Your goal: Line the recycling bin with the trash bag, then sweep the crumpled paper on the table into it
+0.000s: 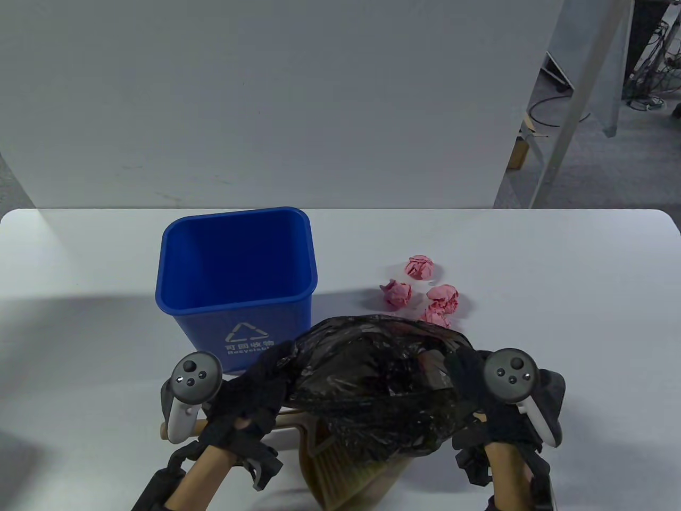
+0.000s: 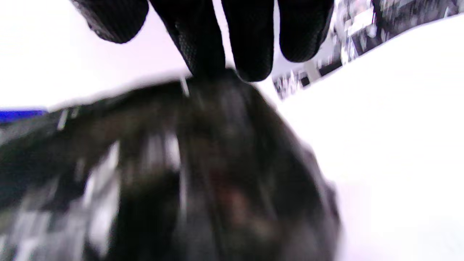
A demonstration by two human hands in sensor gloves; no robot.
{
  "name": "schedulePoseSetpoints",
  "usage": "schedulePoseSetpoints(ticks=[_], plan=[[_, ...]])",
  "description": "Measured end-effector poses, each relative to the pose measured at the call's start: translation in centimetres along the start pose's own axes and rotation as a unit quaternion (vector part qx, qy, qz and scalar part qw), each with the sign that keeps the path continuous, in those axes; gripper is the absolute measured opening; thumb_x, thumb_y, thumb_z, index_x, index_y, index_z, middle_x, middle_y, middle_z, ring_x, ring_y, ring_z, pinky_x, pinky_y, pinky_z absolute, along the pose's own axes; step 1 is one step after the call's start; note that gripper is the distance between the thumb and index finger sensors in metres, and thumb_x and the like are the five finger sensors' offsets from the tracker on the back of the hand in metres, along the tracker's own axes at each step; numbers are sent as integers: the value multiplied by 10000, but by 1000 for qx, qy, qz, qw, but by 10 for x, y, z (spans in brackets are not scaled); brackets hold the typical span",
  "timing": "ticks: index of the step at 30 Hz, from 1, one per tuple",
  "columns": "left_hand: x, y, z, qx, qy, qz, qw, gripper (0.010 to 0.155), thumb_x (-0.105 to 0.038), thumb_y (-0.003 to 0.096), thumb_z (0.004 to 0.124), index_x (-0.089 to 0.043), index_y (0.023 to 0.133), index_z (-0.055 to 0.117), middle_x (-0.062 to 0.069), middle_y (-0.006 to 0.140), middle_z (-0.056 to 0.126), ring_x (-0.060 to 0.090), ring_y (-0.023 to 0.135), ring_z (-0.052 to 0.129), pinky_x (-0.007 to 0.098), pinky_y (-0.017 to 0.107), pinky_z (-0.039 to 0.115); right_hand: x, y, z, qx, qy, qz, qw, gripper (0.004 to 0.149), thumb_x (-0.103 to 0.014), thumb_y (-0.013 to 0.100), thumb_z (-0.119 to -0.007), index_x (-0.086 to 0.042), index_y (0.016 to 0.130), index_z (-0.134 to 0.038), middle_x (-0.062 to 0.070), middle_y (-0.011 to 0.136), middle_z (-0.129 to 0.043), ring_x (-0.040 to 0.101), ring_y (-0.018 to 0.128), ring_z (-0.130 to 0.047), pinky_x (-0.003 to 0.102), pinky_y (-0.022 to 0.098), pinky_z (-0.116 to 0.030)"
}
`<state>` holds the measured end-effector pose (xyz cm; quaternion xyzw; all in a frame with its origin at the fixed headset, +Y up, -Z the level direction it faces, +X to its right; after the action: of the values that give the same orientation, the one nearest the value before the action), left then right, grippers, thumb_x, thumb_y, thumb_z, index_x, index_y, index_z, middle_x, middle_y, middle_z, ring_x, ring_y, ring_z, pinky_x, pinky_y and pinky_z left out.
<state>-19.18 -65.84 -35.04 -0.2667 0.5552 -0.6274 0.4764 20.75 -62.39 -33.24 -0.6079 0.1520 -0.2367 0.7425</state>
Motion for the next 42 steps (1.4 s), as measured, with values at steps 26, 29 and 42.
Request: schedulePoseSetpoints(ticks=[26,29,42], plan=[[10,1,13,123,-137,-13,983,1100,-732,550,677,-23,1132,70,265,1198,283,353,901,756,611,621,718,-39,17,-46,61,25,183,981,370,-375,576,-735,-196,893,-803,-42,538,-950,112,277,-904,455,437,-856],[10,3,18,125,-100,-30,987,1128,-674,534,771,10,1109,83,228,1135,422,239,745,838,544,566,760,-42,12,-40,77,72,214,971,371,-377,578,-729,-193,891,-803,-43,539,-950,109,276,-905,453,435,-858],[-11,-12,-25,-143,222,-53,963,524,-343,563,828,-165,1039,702,-21,772,851,119,397,939,482,407,852,-3,8,10,209,97,122,965,358,-379,580,-714,-234,897,-790,-37,559,-949,112,288,-911,457,441,-855]])
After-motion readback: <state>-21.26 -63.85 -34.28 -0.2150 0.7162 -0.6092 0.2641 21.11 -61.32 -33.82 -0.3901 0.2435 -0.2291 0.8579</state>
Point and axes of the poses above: the tracker on the back of each hand, its own x axis roughly to the little-finger side, its own y axis roughly from the wrist to the fingertips, z = x × y, the point moved 3 cm from there along y, roughly from the wrist to the fingertips
